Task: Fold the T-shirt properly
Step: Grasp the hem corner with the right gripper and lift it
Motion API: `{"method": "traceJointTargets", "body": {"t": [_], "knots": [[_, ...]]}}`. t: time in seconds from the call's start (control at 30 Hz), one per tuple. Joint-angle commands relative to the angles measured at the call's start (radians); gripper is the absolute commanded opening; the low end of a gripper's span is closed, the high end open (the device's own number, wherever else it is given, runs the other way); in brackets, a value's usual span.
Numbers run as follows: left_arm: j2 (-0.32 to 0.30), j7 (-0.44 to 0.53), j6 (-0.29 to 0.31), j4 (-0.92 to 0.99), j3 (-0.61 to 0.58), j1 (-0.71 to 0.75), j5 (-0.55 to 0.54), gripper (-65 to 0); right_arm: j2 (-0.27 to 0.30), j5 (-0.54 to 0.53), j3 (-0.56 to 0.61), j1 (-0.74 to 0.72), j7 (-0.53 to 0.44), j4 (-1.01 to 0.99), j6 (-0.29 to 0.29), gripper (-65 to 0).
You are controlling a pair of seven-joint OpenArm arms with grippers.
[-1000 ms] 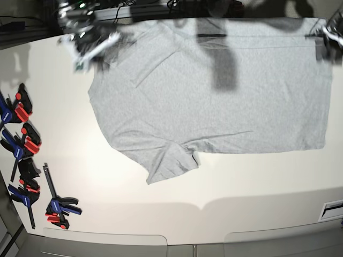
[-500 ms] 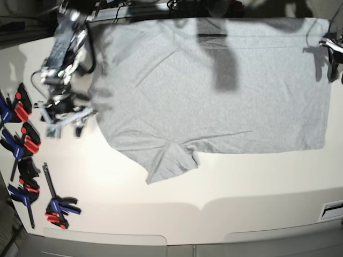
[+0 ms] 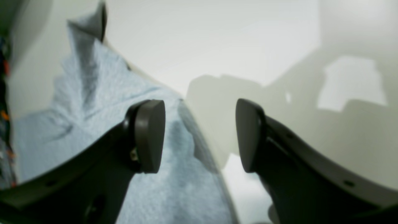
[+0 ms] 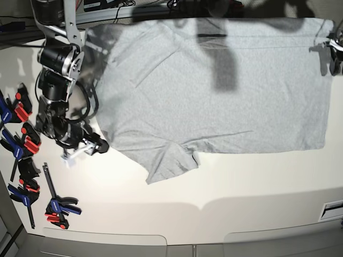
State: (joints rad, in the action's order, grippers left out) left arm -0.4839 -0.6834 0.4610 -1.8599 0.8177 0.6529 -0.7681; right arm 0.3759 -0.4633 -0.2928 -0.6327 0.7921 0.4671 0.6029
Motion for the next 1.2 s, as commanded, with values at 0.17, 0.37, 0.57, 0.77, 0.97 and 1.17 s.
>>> {"method": "traceJointTargets", "body": {"t": [0.17, 0.37, 0.57, 0.77, 0.97, 1.17], "knots": [[-0.100, -0.005, 0.003, 0.153, -0.079, -0.118, -0.048, -41.3, -0.047, -0.015, 0.179, -0.020, 0.050, 0.007, 0.003, -30.6], [-0.204, 0.018, 0.002, 0.491, -0.269, -0.415, -0.045, -42.7, -0.057, -0.039, 0.246, -0.021, 0.062, 0.007, -0.003, -65.0], [-0.292, 0.039, -0.002, 0.893, -0.425, -0.888, -0.045, -44.6, -0.057, -0.023, 0.246, -0.020, 0.063, 0.008, -0.002, -65.0], [-0.312, 0.104, -0.001, 1.431, -0.566, -1.295, -0.045, -42.9, -0.058, -0.009, 0.246, -0.018, 0.065, 0.008, -0.002, -65.0], [-0.288, 0.123, 0.003, 1.730, -0.621, -1.379, -0.045, -35.3, -0.057, -0.009, 0.246, -0.018, 0.065, 0.008, -0.001, -65.0], [-0.237, 0.116, 0.003, 1.729, -0.621, -1.340, -0.045, -35.3, -0.058, -0.009, 0.246, -0.012, 0.066, 0.008, -0.001, -65.0]]}}
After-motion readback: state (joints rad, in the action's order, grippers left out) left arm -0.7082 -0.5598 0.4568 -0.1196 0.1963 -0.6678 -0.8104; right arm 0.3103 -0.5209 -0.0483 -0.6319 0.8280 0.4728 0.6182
